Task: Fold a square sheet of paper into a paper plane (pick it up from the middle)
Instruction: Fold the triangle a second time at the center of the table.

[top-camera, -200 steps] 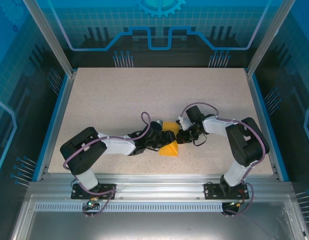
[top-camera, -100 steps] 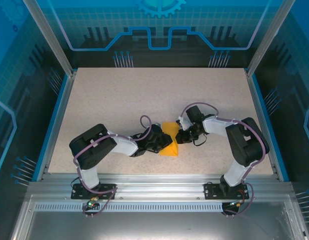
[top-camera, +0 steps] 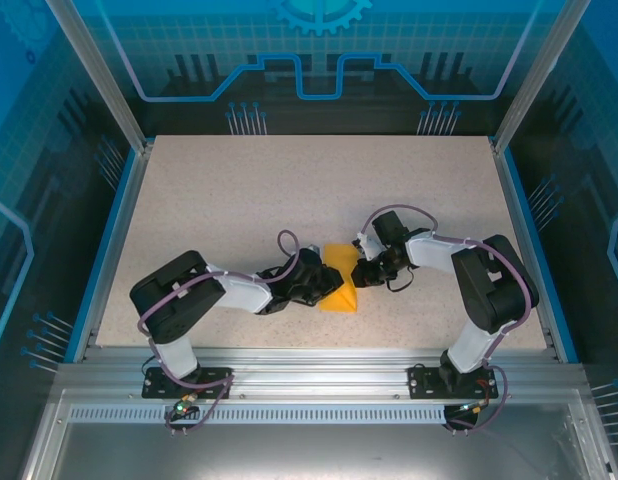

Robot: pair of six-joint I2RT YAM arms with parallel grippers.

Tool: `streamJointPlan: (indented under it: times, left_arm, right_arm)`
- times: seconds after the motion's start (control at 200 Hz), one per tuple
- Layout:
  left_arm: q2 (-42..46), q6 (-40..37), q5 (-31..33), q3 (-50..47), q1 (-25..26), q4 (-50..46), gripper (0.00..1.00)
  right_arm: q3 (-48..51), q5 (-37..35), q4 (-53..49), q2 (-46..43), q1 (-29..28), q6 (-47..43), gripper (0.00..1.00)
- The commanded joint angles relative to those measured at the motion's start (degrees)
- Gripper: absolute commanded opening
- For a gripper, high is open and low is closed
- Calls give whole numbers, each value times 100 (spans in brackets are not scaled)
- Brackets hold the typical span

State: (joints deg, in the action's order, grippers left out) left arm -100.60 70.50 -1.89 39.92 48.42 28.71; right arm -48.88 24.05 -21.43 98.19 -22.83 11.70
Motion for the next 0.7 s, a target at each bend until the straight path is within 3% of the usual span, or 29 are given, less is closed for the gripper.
streamJointPlan:
  times: [0.0, 0.095, 0.36, 0.695]
  left_arm:
    - [227, -98, -95, -4, -35, 69, 11]
    - [145, 2, -119, 41, -34, 134, 0]
    - [-240, 319, -258, 78, -33, 258, 0]
    - [-311, 289, -181, 127, -35, -252, 0]
  right_arm:
    - [-117, -7, -116, 120, 103, -73, 9]
    - [-121, -6, -122, 119, 103, -76, 9]
    - [-113, -19, -116, 106, 103, -73, 9]
    - [-121, -15, -116, 123, 107, -72, 10]
